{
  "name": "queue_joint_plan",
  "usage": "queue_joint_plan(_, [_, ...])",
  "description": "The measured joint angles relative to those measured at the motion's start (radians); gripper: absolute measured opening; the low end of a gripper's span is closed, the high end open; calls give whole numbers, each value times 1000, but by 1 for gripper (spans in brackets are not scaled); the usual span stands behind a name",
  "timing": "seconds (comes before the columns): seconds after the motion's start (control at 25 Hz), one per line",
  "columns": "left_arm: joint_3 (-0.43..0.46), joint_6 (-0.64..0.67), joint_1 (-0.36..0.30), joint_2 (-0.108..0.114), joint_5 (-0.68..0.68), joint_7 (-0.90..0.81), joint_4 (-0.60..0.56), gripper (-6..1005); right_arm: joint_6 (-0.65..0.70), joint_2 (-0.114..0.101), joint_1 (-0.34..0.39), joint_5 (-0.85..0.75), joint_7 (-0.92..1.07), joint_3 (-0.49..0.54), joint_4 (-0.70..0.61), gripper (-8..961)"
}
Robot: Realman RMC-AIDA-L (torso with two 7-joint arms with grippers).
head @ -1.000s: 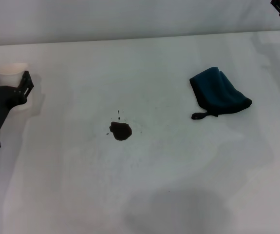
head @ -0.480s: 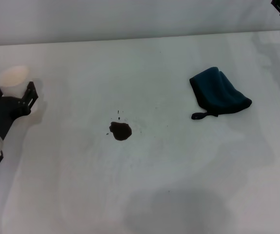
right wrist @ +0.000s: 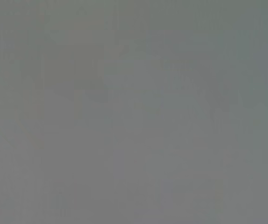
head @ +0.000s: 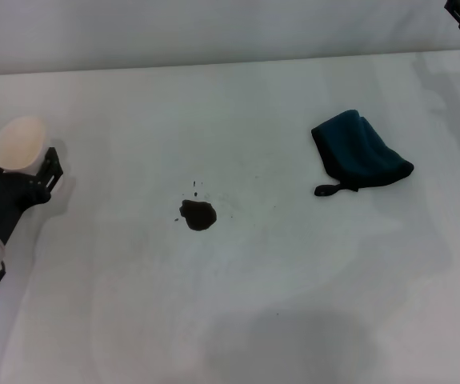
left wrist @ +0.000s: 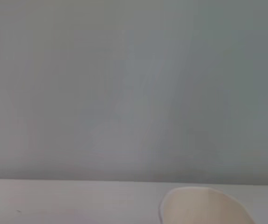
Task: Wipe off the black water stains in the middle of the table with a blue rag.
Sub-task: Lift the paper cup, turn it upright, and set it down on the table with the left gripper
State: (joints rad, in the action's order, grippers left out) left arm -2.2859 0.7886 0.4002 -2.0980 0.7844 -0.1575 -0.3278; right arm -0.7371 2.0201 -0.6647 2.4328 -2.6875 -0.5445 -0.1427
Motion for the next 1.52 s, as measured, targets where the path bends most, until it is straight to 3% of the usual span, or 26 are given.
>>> queue_joint_plan(0.36, [-12, 0, -10, 3, -1, -14, -11, 874, -5, 2, 0, 0, 0, 0, 9, 870])
queue_joint_plan(0.92, [-28, 23, -107, 3, 1, -71, -80, 892, -1, -3, -10, 0, 0, 0, 3, 870])
queue_joint_plan(1.52, [-101, 66, -115, 6, -5, -74, -99, 893, 1, -3, -46, 0, -1, -26, 0, 870])
